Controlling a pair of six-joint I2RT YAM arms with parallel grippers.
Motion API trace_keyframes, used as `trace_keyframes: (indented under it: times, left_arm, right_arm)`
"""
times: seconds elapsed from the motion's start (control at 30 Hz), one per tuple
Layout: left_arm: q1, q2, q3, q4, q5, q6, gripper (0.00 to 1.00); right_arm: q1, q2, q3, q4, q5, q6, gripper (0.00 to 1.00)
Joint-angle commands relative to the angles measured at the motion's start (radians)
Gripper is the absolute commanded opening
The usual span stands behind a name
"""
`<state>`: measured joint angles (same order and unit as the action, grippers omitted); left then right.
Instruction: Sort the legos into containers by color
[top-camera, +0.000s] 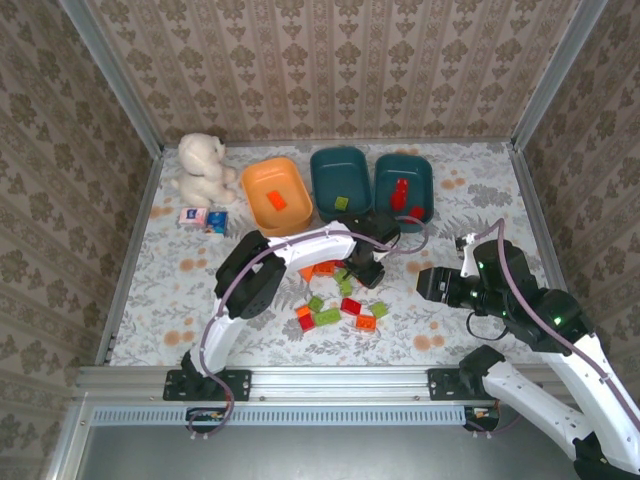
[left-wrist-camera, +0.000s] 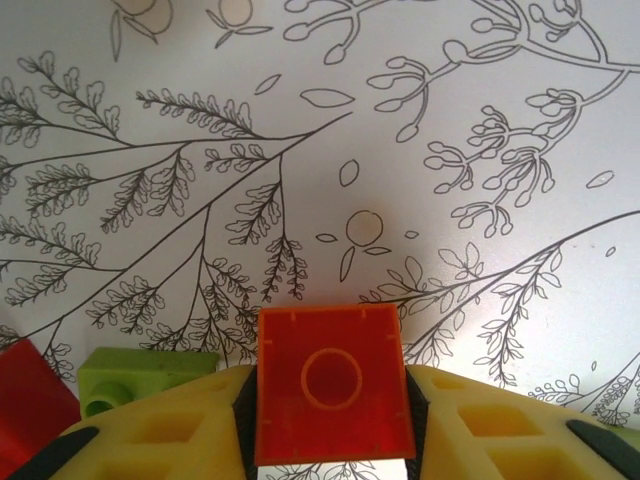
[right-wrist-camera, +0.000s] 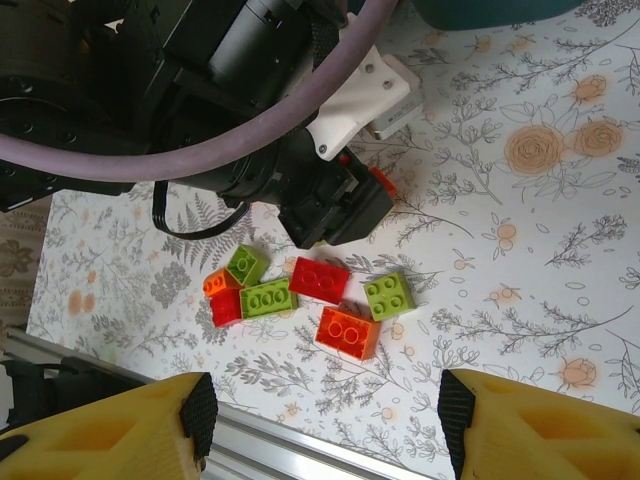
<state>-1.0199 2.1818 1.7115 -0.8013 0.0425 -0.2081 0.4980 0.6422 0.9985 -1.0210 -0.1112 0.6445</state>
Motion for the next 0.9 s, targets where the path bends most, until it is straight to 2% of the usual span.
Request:
trace_keyframes:
  times: [0.0,0.27,0.43,0.6,0.73,0.87]
  left_arm:
    - [-0.007,0.008,0.031,-0.021,-0.031,0.001,0.37]
    - [0.030,-0.104,0.111,-0.051,-0.076,-0.060,0.32]
    - [0.179,-0.234,0.113,-0.053,-0.072,-0.153,0.32]
    - [0.357,-0.280,0.103,-0.114,-0.092,-0.150,0.32]
    - [0.479,-0.253,0.089,-0.173,-0.127,-0.128,0.31]
    - [0.541,-0.157,0.130,-0.233,-0.160,-0.099,0.32]
  right_arm:
    - [-0.005,0.005,0.025,0.009,0.022,0.018,0.63]
    - [-0.006,0.003,0.069,0.011,0.016,0.006,0.63]
    - [-0.007,0.045,0.092,0.041,-0.022,-0.012,0.64]
    - [-0.007,0.132,0.074,0.131,-0.093,-0.017,0.63]
    - [-0.006,0.247,0.088,0.164,-0.148,-0.038,0.64]
    - [-0.005,0.346,0.107,0.193,-0.188,-0.058,0.64]
